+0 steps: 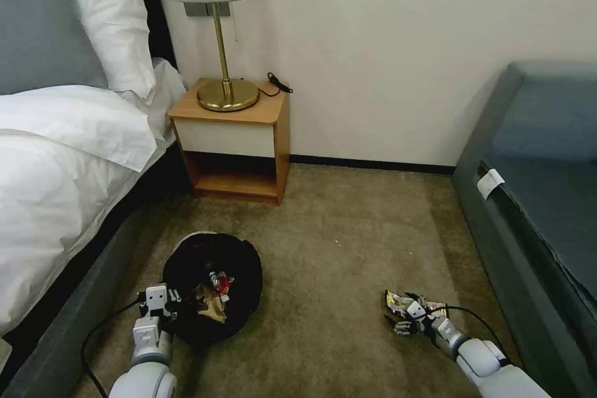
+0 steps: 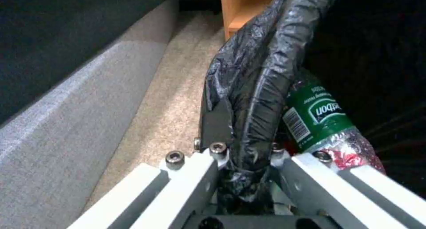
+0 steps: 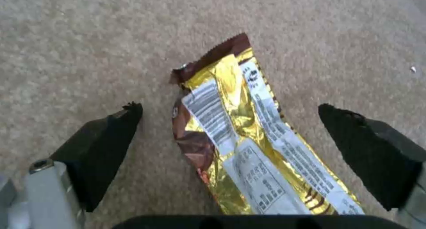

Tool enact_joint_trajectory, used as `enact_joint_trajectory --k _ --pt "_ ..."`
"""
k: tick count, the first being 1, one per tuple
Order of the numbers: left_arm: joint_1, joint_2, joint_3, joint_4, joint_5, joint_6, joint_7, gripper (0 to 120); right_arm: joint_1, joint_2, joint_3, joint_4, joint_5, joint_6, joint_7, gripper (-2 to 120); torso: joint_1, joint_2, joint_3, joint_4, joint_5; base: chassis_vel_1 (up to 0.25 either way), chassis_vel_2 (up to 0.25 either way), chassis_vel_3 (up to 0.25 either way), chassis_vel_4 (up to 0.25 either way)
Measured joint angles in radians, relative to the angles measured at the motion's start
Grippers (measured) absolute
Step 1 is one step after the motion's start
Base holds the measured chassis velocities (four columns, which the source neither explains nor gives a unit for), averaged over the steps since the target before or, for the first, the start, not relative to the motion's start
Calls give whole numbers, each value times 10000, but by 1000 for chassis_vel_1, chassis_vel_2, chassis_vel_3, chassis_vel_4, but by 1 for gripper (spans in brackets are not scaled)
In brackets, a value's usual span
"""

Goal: Pick up the trash bin, then pick up the garbage on the floor and place it into the trash bin.

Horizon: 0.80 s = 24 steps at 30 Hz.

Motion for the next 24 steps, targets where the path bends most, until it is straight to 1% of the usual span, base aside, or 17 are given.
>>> enact_joint_trajectory --k 21,24 --pt "-22 -82 55 159 91 -243 24 0 254 97 232 -583 -39 205 -356 99 1 0 0 0 0 0 0 0 0" --pt "-53 -97 70 183 93 -244 30 0 264 128 289 -710 -77 294 -509 86 0 1 -1 -1 -1 0 0 0 0"
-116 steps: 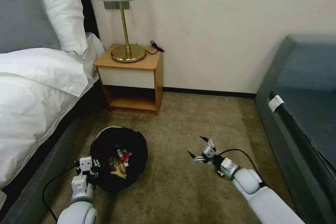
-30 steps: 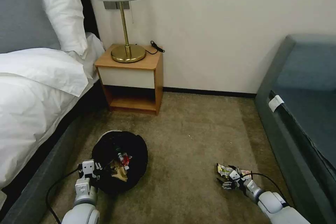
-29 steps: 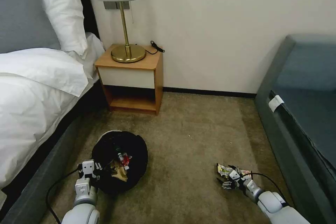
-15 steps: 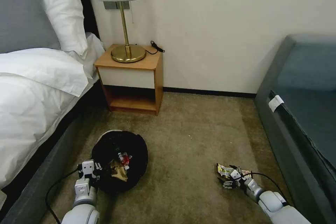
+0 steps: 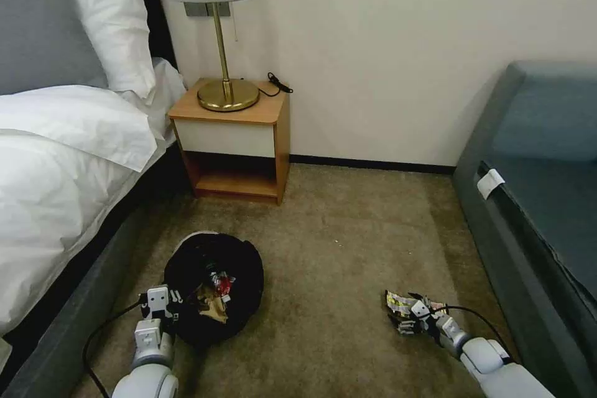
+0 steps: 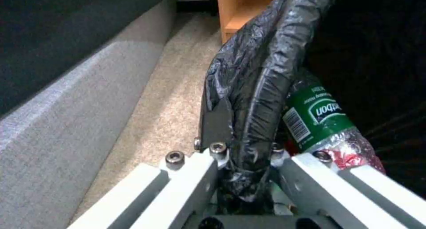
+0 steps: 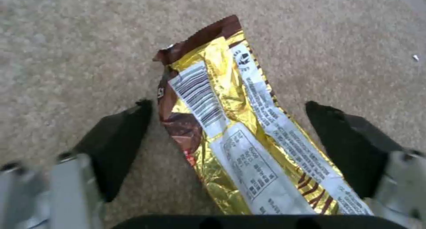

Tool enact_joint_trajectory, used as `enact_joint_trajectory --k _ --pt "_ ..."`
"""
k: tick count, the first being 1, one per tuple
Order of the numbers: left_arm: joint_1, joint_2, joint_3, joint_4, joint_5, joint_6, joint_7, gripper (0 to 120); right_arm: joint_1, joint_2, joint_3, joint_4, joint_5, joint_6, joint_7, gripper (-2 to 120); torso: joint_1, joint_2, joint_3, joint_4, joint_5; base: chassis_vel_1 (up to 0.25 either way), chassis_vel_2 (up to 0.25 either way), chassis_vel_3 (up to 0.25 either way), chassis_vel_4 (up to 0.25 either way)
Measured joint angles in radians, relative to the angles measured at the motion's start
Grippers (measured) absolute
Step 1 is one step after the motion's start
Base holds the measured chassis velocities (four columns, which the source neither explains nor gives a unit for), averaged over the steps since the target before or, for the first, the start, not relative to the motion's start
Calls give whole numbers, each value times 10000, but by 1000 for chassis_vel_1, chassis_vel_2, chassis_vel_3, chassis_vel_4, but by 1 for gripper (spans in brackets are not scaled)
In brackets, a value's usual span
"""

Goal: Pick up the trash bin, then pick up the garbage on the floor and place it into the trash bin.

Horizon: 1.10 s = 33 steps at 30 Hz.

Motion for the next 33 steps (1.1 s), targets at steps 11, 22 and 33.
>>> enact_joint_trajectory --k 11,22,33 --pt "-69 -16 12 124 0 0 -17 0 116 110 54 -300 -139 179 -187 48 0 0 0 1 0 0 0 0 0" --pt "-93 -41 0 151 -24 -1 -24 0 177 172 38 -502 -271 274 -392 8 0 0 0 5 5 0 0 0 0" --pt "-120 -65 23 160 -25 6 -41 0 192 159 91 -574 -302 407 -482 0 0 -1 0 1 1 0 0 0 0"
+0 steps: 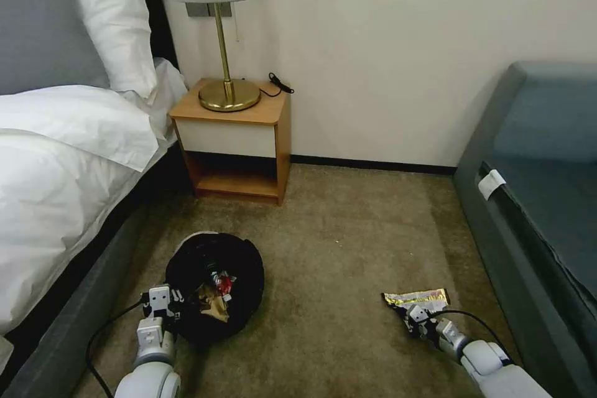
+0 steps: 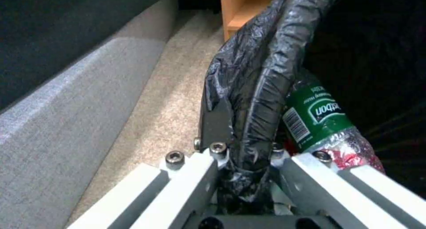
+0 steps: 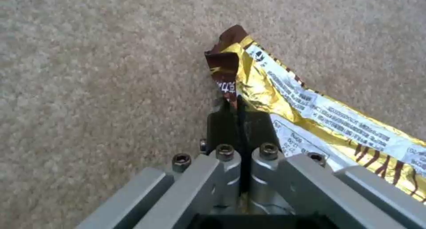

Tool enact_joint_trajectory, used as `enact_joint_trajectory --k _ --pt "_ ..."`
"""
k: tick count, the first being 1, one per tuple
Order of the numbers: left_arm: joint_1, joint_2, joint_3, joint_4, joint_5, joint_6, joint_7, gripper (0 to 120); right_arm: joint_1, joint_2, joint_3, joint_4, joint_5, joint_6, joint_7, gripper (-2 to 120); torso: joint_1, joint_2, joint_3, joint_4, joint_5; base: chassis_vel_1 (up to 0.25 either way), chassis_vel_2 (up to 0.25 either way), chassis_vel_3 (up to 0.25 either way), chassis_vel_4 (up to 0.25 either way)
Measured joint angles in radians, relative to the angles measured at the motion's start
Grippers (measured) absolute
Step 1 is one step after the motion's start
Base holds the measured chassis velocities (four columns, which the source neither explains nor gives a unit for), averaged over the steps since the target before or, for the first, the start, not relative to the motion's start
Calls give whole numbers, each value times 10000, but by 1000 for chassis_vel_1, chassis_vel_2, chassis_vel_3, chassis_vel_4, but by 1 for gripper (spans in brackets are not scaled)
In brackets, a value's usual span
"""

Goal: Pick up the trash bin, then pick up the garbage on the floor and place it into the trash bin.

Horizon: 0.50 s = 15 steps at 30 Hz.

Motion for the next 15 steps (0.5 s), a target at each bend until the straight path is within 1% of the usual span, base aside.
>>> enact_joint_trajectory --k 15 --pt "81 -6 -5 -105 11 11 -20 0 14 20 148 -80 -250 232 -38 0 0 0 0 -1 1 0 0 0 0"
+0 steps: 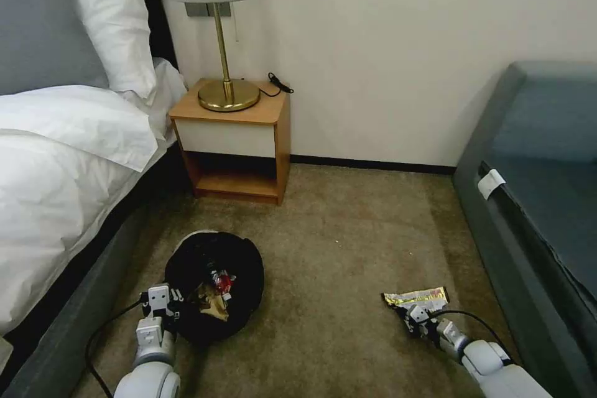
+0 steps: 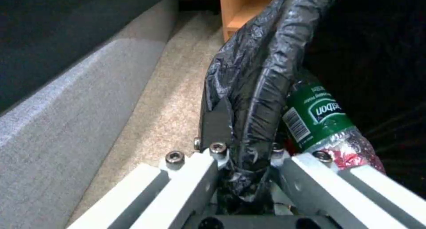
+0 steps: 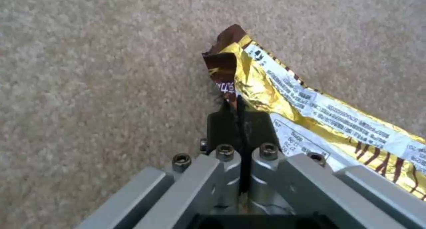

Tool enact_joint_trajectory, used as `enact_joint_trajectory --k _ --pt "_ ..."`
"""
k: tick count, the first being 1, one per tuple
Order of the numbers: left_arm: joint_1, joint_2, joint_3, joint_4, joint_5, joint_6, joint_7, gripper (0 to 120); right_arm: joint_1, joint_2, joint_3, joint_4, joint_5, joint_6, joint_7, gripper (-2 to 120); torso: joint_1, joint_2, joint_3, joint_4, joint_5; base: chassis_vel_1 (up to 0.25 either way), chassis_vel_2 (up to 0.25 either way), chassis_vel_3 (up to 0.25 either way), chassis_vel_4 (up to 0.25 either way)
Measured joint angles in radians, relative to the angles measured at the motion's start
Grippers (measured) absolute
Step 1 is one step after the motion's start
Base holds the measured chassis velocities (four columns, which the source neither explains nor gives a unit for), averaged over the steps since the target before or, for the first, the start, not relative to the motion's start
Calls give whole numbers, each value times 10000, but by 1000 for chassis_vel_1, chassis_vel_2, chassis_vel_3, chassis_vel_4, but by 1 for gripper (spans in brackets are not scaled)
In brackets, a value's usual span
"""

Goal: Pick up the trash bin, then pick up the garbage on the floor and place it into the trash bin.

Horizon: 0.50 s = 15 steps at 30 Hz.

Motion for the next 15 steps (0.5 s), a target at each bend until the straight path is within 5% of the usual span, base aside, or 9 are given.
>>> enact_joint_trajectory --k 15 --pt "94 59 -8 -199 -3 -2 -7 0 -39 -75 196 563 -67 -9 48 0 0 0 0 0 0 0 0 0 0"
